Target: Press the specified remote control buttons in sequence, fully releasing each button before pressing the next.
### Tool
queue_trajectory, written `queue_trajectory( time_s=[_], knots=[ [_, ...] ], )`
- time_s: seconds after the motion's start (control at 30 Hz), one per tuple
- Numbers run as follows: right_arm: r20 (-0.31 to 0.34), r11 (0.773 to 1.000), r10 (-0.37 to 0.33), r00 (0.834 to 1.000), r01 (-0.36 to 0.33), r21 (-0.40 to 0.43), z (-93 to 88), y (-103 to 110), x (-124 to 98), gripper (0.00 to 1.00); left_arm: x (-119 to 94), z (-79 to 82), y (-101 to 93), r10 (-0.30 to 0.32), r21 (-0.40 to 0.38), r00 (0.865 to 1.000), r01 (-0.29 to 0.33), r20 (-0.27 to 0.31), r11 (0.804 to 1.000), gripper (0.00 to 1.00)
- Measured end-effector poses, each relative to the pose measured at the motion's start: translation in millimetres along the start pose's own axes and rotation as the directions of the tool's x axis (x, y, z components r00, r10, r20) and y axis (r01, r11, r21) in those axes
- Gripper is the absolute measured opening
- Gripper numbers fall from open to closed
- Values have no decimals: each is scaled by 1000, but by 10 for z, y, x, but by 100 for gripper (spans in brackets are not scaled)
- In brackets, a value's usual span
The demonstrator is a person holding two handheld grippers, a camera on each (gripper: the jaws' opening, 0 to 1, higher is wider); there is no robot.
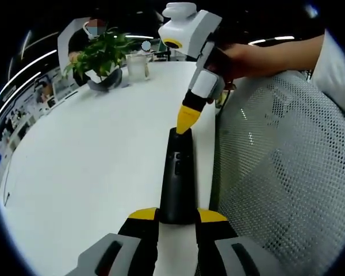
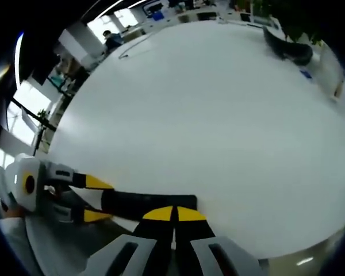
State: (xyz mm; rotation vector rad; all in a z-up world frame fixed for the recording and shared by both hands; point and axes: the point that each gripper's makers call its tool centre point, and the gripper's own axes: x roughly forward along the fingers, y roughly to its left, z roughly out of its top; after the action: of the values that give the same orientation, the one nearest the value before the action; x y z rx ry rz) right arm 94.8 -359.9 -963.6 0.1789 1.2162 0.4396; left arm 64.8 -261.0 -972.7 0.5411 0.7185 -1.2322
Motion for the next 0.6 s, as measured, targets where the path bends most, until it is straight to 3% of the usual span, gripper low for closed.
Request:
queue_trajectory(
  time_s=[0.2, 0.47, 0.6],
  knots=[
    [4, 983, 82, 997, -81, 165, 5, 0, -8, 0, -5, -2, -1, 1, -5, 1000, -1, -4, 1000, 24],
    [9, 977, 96, 995, -95, 191, 2, 12, -18, 0, -12, -3, -3, 0, 0, 1000, 0, -6, 1000, 24],
    [-3, 974, 144, 990, -141, 177, -9, 133, -14, 0, -9, -4, -1, 0, 1, 1000, 0, -12, 1000, 24]
  ],
)
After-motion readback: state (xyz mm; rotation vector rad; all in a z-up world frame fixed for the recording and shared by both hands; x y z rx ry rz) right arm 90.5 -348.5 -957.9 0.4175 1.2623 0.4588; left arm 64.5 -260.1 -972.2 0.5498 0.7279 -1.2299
